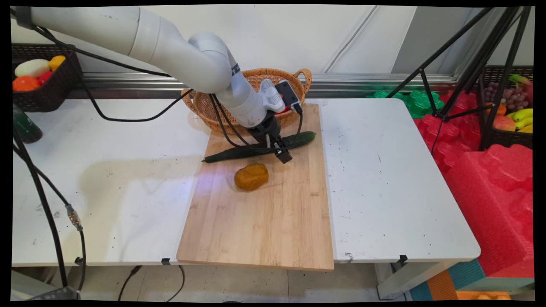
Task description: Pick up the cucumber from the cutting board, then place the picked object in the vegetable basket
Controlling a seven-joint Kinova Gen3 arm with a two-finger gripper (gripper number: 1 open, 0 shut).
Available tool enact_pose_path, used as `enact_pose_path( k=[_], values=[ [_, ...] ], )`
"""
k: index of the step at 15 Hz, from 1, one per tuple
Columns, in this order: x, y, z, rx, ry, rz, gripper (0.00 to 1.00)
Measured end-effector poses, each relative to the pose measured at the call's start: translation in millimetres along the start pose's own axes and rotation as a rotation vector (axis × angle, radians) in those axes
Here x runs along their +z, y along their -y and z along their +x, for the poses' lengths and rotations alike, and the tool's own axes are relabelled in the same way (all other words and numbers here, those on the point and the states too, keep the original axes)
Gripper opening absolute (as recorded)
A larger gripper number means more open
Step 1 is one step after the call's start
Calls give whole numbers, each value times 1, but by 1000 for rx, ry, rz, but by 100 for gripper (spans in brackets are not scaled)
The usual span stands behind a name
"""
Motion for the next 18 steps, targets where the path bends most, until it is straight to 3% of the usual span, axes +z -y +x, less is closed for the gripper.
enact_pose_path(
  k=[5, 9, 14, 18],
  values=[
    [3, -4, 1, 28, 3, 13, 0],
    [-12, -9, 6, 84, -12, 20, 0],
    [-57, -19, 12, 139, -49, 30, 0],
    [-103, -21, 8, 128, -84, 49, 0]
  ],
)
